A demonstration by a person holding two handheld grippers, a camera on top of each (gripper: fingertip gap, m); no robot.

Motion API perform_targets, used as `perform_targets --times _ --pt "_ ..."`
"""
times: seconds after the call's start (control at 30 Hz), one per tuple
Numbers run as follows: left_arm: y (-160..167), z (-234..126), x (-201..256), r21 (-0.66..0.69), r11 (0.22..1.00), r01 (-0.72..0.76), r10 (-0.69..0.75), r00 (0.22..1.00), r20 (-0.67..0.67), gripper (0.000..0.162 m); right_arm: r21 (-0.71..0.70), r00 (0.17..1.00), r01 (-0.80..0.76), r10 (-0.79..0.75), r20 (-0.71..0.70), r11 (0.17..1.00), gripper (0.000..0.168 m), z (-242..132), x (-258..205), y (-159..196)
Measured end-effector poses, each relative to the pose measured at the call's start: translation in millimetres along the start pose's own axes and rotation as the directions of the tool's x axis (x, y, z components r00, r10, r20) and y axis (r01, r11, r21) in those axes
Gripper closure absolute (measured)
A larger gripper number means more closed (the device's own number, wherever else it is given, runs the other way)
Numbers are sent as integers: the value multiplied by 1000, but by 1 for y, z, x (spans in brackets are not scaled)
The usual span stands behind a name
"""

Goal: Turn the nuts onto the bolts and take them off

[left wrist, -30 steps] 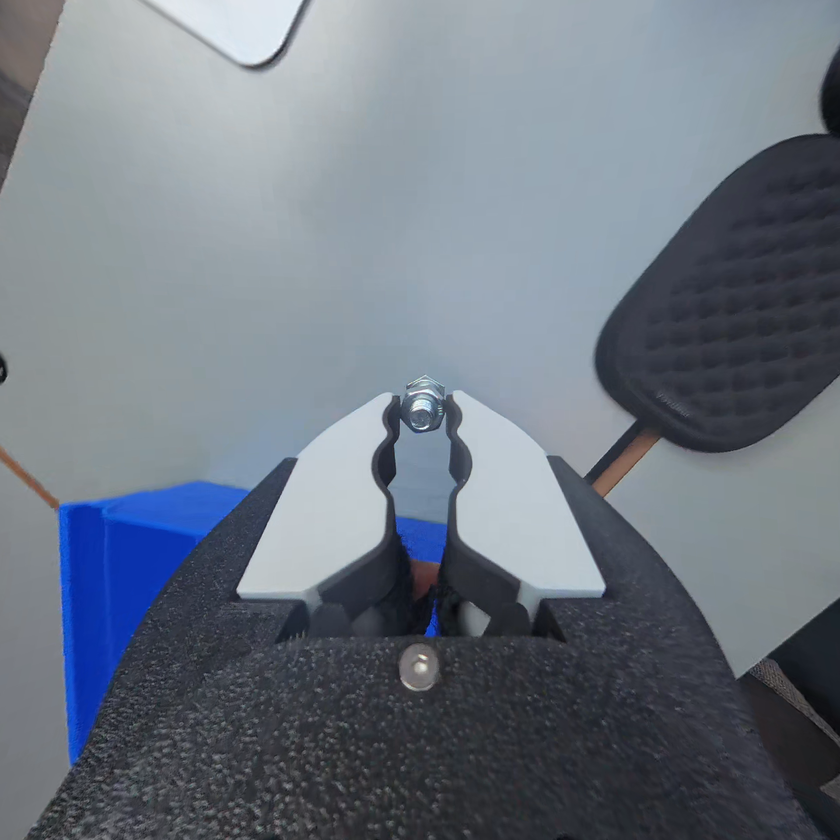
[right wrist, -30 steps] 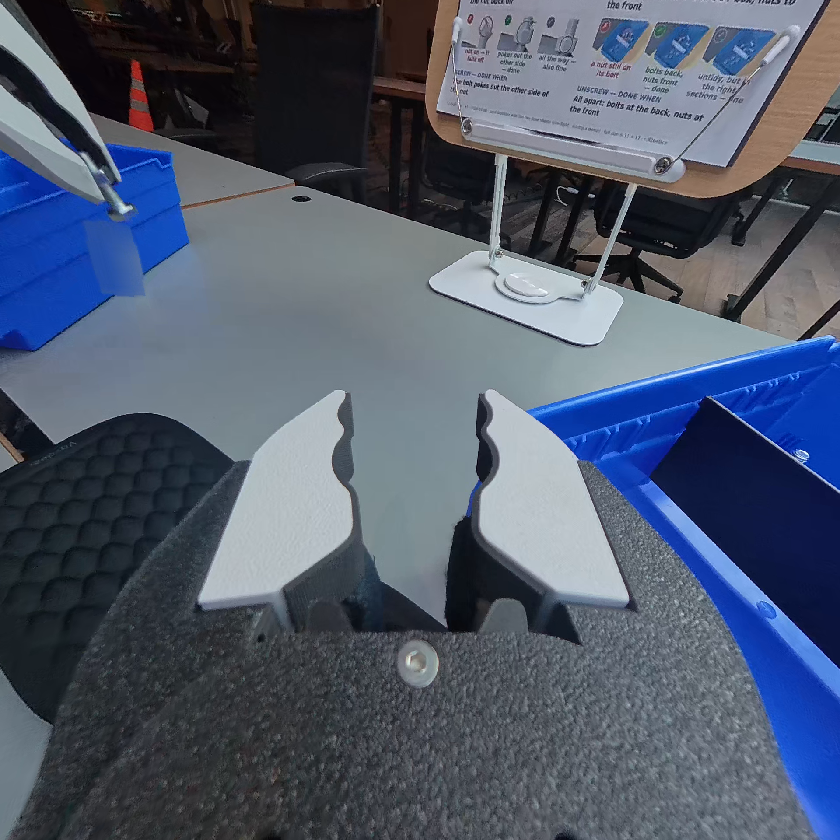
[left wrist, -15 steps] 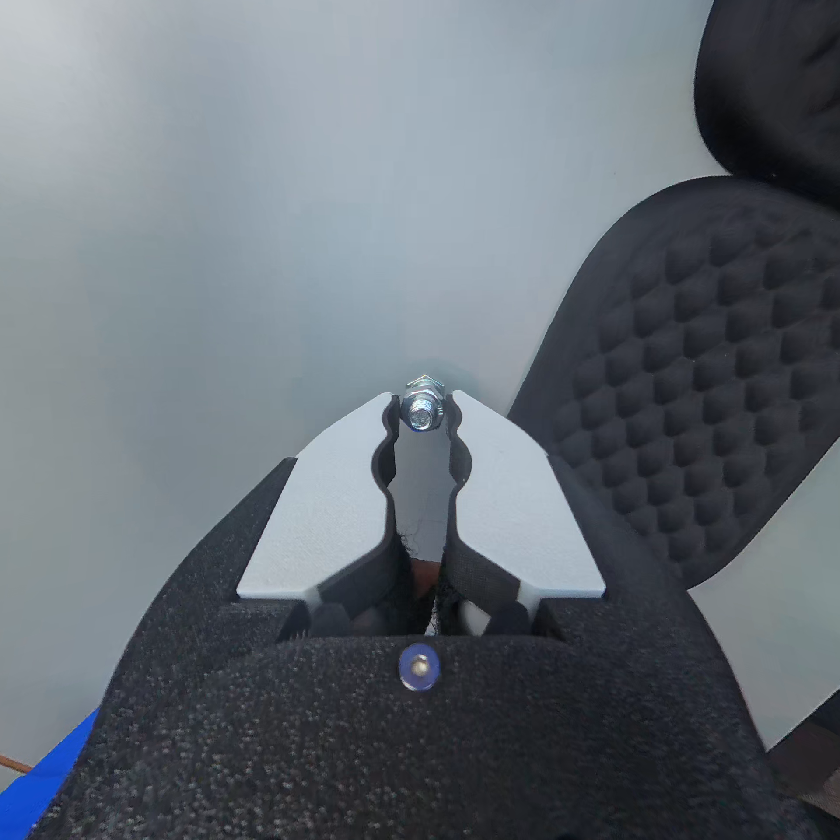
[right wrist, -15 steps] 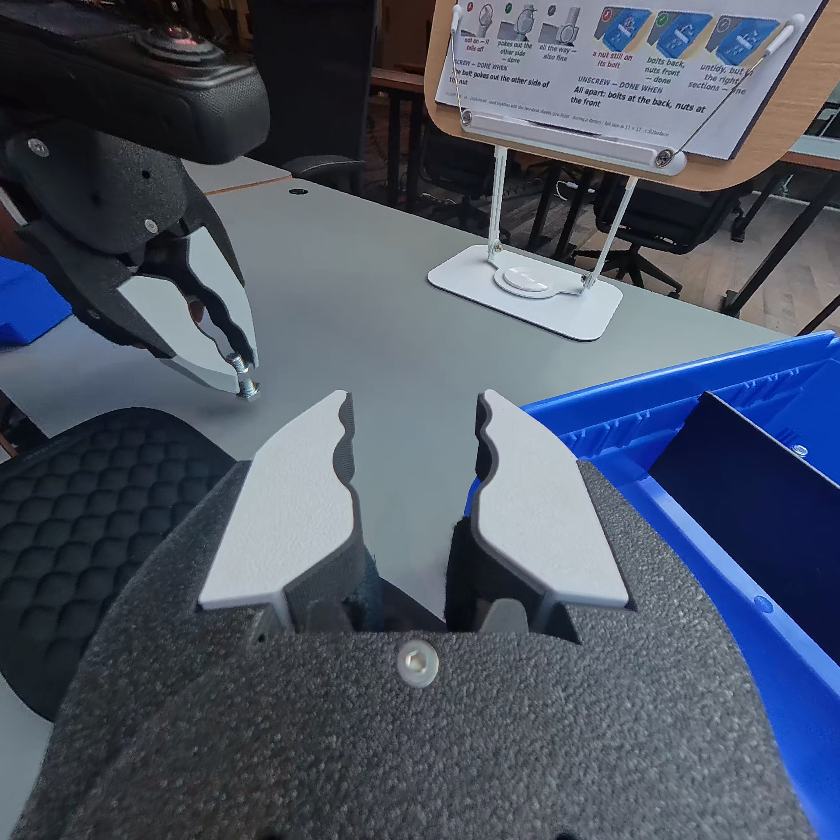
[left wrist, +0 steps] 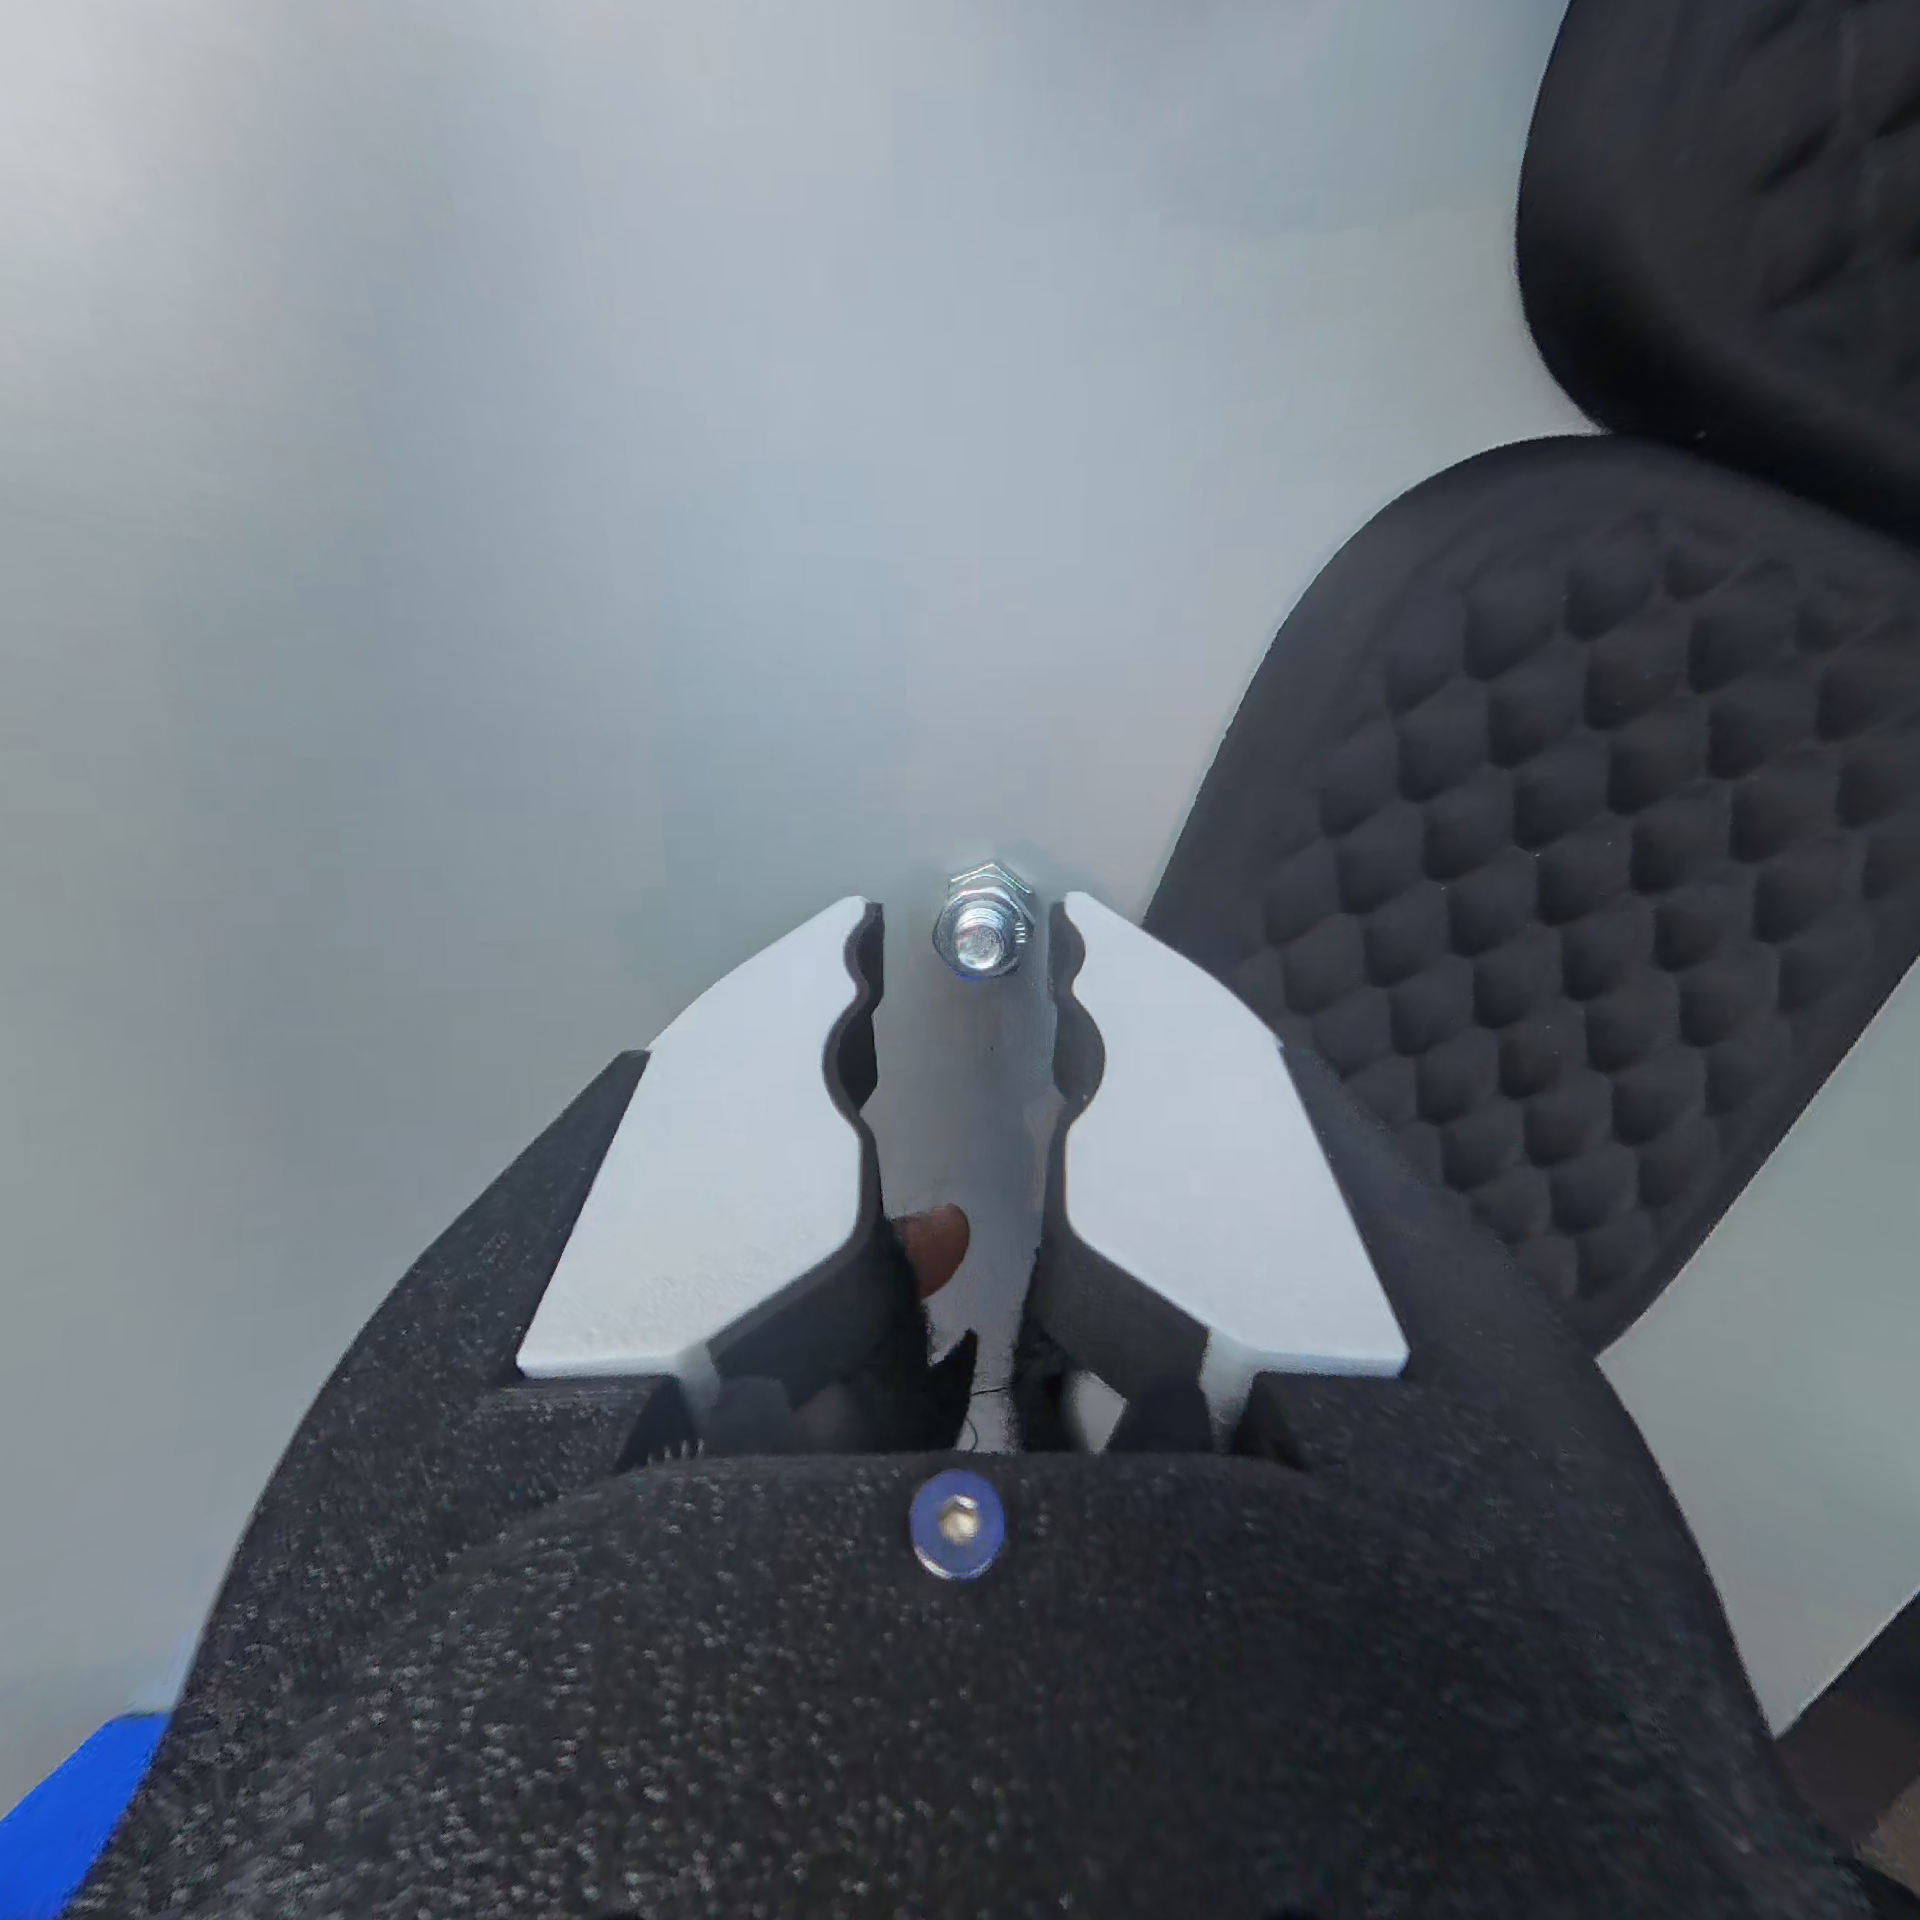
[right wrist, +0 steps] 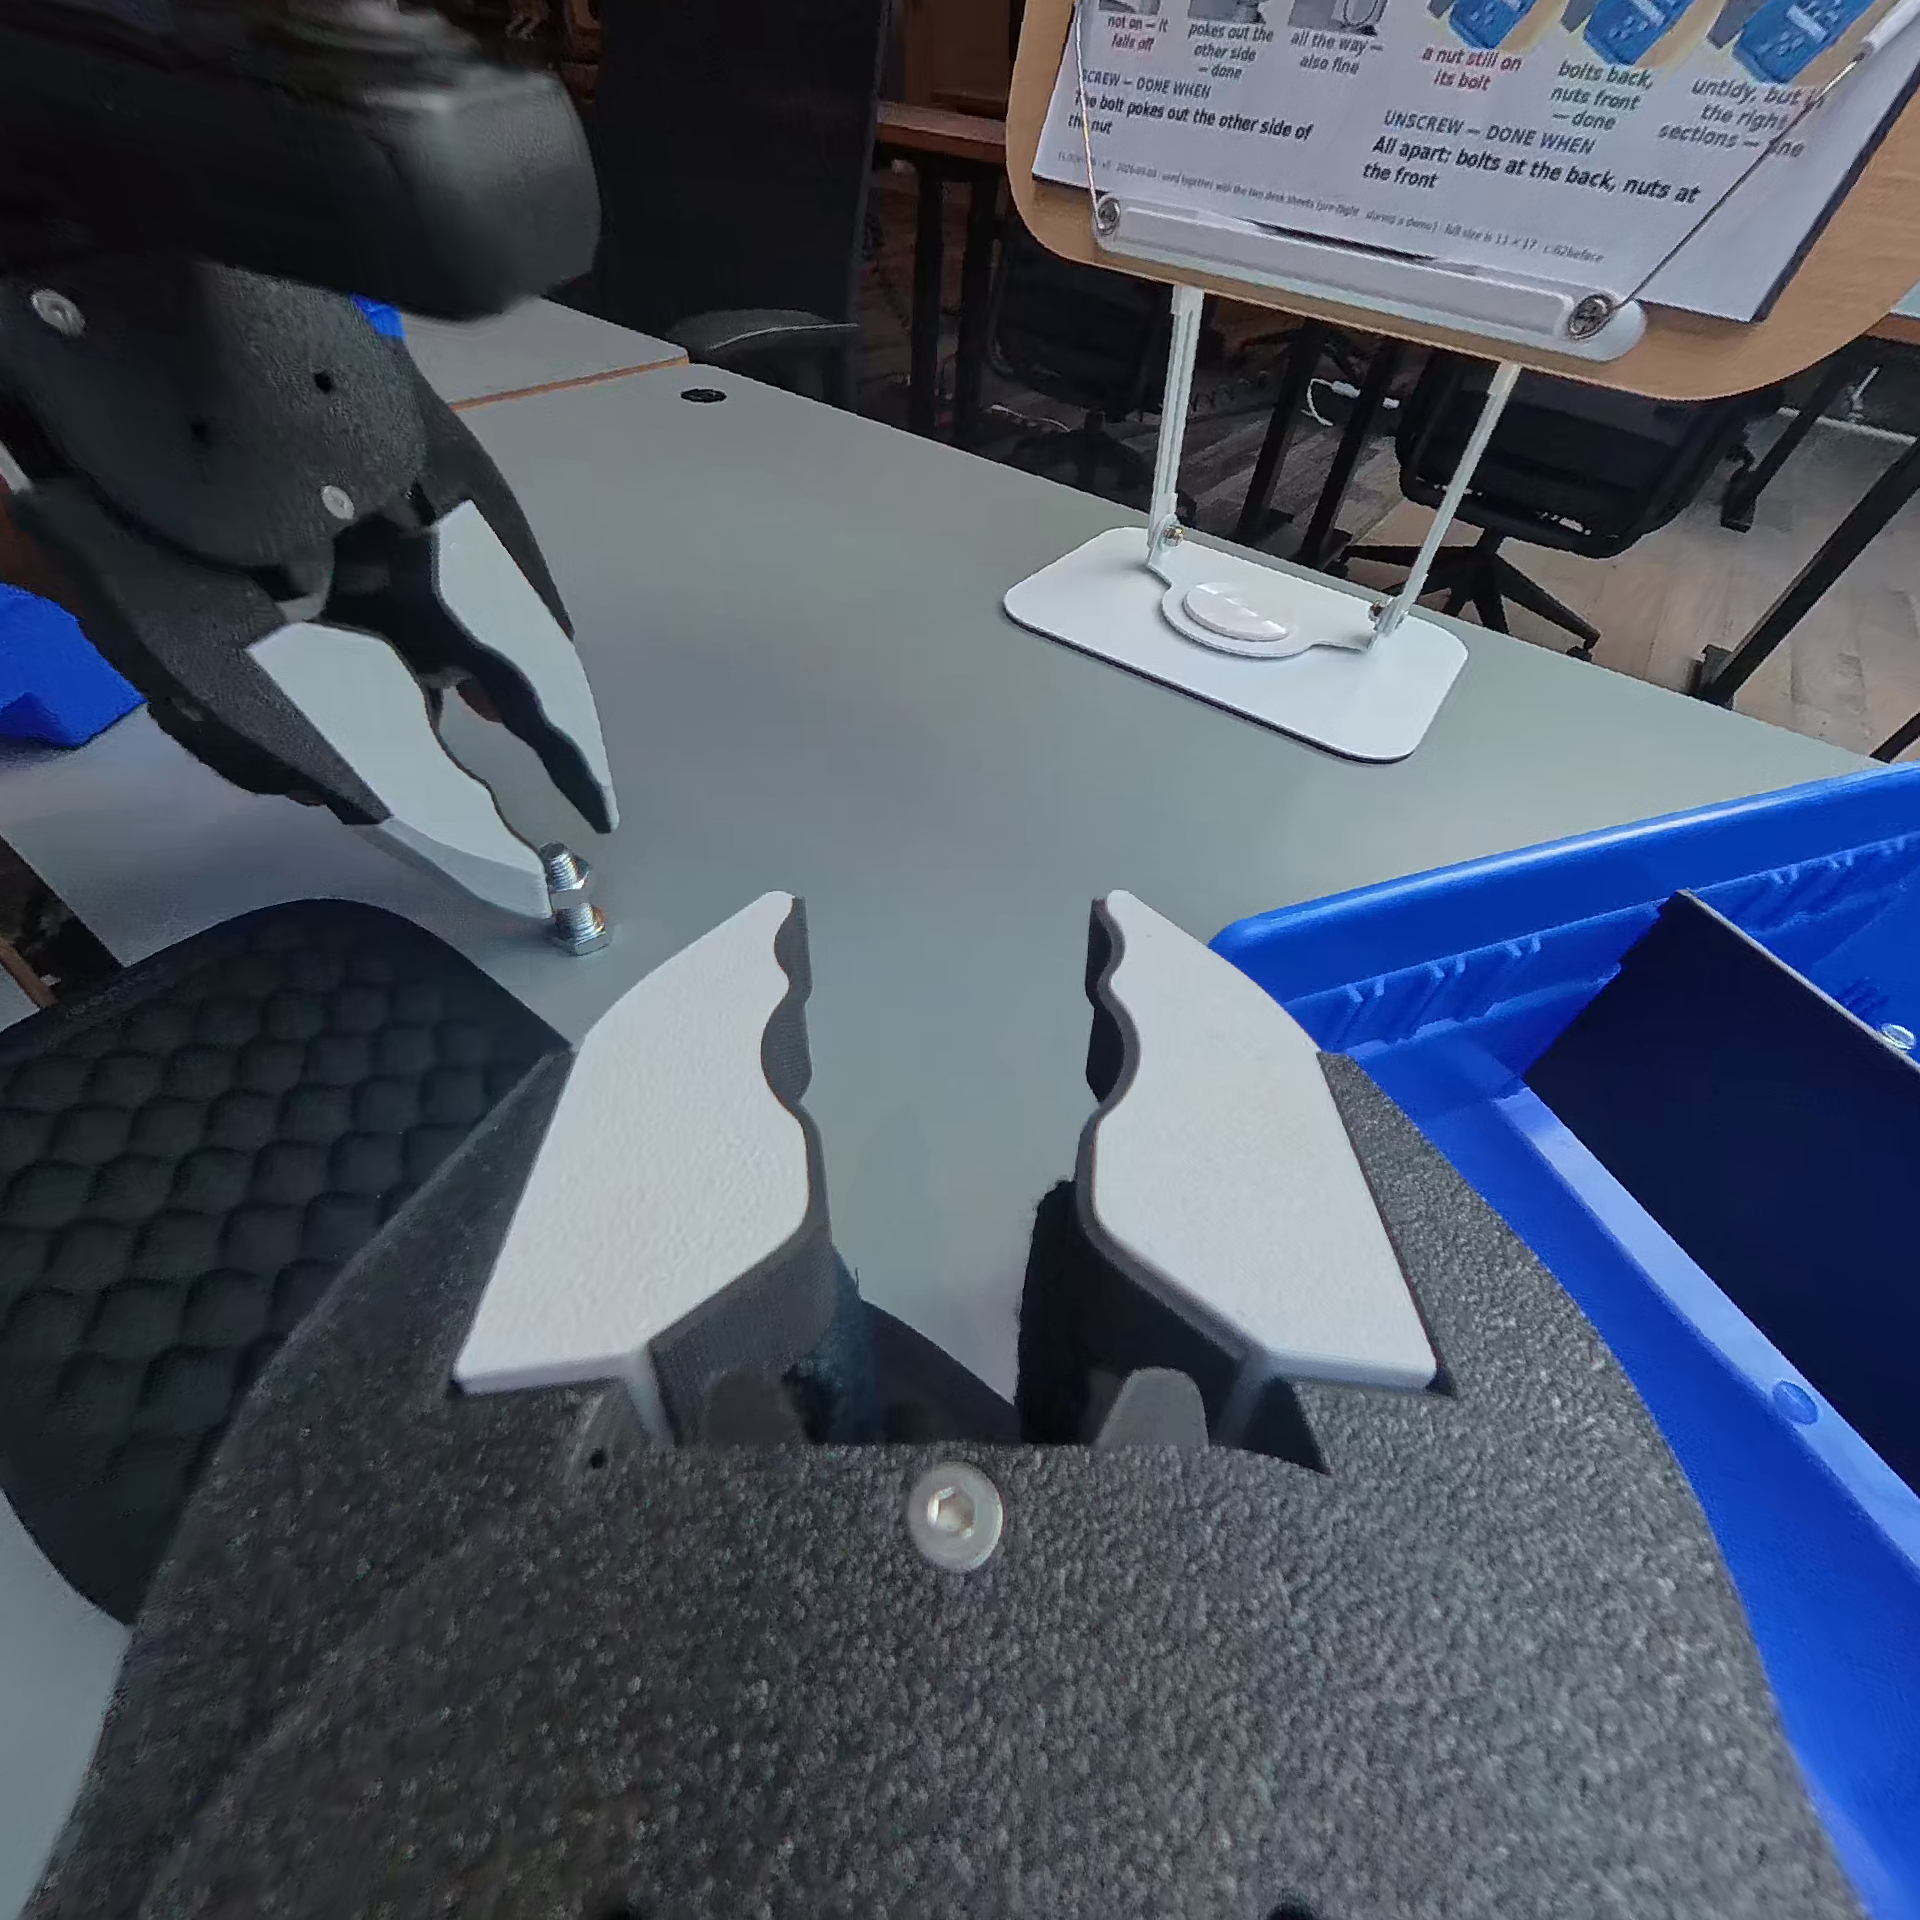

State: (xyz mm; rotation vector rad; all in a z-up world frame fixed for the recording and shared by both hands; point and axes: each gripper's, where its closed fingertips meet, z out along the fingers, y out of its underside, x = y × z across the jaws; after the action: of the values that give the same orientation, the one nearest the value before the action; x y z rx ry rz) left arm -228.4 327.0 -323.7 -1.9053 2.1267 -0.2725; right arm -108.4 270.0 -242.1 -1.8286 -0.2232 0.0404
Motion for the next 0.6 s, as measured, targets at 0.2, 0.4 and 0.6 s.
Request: perform_targets --times 0.2,0.4,0.6 --pt "-15 -36 -3 487 854 183 -154 983 -99 99 -60 968 66 -49 247 996 118 10 -46 -10" --pt "-11 -60 13 797 581 163 -104 987 -126 78 -231 866 248 -108 489 941 122 39 -92 -3" --pt "-9 -58 21 826 549 130 -62 991 -115 77 -365 791 423 -141 595 830 127 78 -112 29"
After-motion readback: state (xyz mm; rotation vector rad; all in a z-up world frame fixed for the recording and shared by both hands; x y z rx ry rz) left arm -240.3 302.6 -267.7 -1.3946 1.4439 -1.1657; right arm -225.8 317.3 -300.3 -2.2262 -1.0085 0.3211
